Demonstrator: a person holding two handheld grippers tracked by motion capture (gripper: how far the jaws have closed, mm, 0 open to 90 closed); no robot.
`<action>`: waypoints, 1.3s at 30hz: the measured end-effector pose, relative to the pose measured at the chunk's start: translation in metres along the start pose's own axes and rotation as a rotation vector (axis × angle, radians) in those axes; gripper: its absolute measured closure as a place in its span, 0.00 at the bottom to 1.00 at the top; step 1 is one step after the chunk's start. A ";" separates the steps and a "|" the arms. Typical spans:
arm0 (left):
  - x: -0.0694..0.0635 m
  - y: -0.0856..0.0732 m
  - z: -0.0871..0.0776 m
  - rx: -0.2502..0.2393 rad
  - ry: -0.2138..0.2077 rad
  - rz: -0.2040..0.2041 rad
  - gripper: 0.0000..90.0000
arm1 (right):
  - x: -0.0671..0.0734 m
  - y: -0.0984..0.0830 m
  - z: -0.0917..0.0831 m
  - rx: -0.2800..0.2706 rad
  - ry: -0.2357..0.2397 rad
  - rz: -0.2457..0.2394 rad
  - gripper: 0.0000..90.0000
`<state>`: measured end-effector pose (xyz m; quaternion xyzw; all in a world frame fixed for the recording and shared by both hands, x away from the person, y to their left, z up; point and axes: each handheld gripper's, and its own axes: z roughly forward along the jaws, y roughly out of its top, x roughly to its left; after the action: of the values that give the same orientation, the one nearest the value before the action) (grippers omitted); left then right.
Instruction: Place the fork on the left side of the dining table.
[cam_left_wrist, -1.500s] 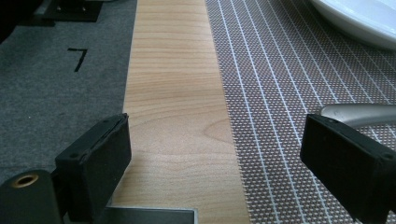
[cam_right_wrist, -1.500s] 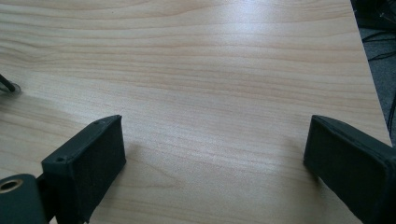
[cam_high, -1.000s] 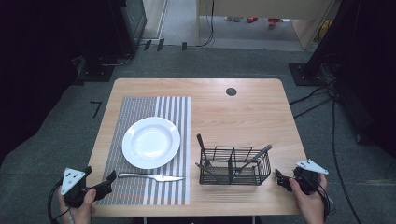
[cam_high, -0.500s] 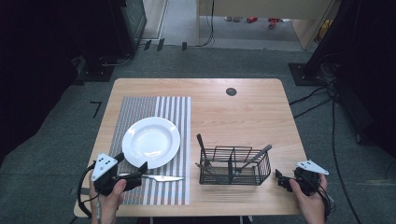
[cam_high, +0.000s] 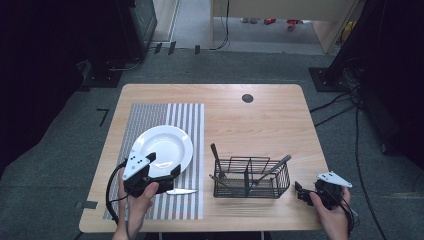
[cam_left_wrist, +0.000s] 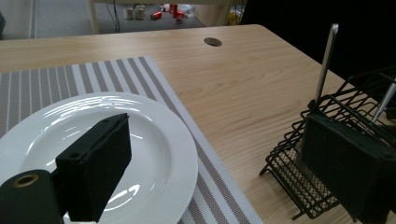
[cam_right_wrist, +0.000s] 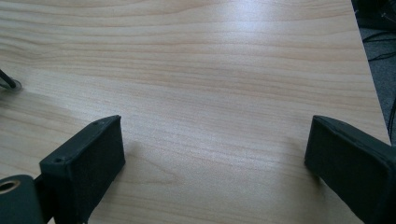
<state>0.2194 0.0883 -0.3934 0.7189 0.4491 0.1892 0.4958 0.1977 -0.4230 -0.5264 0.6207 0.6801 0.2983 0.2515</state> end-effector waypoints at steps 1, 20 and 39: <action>-0.002 0.001 0.001 -0.001 -0.005 0.000 0.10 | 0.000 0.000 0.000 0.000 0.000 -0.001 0.05; -0.030 0.022 0.027 -0.023 -0.146 -0.006 0.25 | 0.000 0.000 0.000 0.000 0.000 -0.001 0.05; -0.042 0.038 0.063 0.003 -0.280 0.001 0.72 | 0.000 0.000 0.000 0.000 0.000 -0.002 0.05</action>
<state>0.2601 0.0149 -0.3803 0.7393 0.3754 0.0866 0.5523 0.1976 -0.4232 -0.5264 0.6201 0.6807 0.2981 0.2515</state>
